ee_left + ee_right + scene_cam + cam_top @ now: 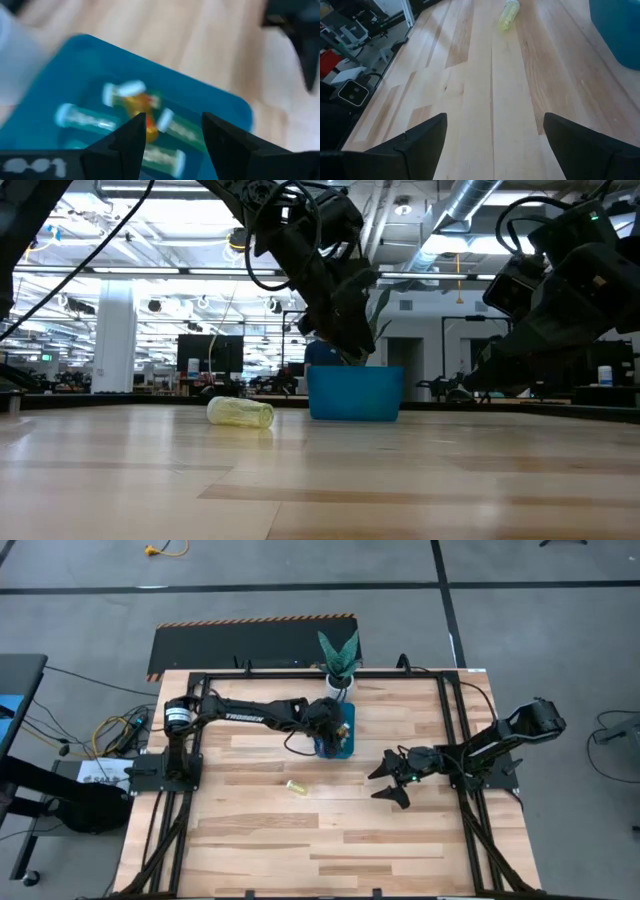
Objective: Pick and place pill bottles into a basket
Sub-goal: Move the bin to the center of the table, then put the yellow pill bottle into the bin
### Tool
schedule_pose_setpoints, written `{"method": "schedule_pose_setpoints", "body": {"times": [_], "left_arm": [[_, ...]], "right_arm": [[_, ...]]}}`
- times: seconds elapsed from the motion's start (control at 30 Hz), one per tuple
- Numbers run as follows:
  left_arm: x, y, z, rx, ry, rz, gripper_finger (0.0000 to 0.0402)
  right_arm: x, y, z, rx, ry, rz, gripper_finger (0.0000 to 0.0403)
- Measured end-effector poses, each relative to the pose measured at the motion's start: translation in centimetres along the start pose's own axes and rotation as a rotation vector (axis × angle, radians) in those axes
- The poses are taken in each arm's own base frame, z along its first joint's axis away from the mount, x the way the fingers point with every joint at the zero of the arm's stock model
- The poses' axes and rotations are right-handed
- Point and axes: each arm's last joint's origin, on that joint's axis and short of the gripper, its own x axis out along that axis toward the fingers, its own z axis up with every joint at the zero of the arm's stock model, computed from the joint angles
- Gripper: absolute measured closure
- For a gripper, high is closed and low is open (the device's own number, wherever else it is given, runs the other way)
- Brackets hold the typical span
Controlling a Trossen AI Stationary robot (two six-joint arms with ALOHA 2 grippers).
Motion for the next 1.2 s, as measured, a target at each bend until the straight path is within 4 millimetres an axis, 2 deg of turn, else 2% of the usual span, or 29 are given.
{"method": "schedule_pose_setpoints", "body": {"times": [0.17, 0.57, 0.73, 0.93, 1.2], "left_arm": [[-0.1, -1.9, -1.0, 0.121, 0.079, -0.080, 0.0221], [-1.5, -8.1, -4.7, 0.525, 0.289, -0.215, 0.0221], [-2.2, -10.4, -6.0, 0.671, 0.315, -0.141, 0.0221], [-2.6, -11.7, -6.4, 0.800, 0.287, -0.002, 0.0221], [-2.9, -11.9, -6.7, 0.853, 0.298, 0.095, 0.0221]], "right_arm": [[0.0, 0.0, 0.0, 0.000, 0.000, 0.000, 0.0076], [0.0, 0.0, 0.0, -0.016, 0.000, 0.000, 0.0076], [0.0, 0.0, 0.0, -0.017, 0.000, 0.000, 0.0076], [0.0, 0.0, 0.0, -0.024, 0.000, 0.000, 0.0076], [0.0, 0.0, 0.0, -0.024, 0.000, 0.000, 0.0076]]}}
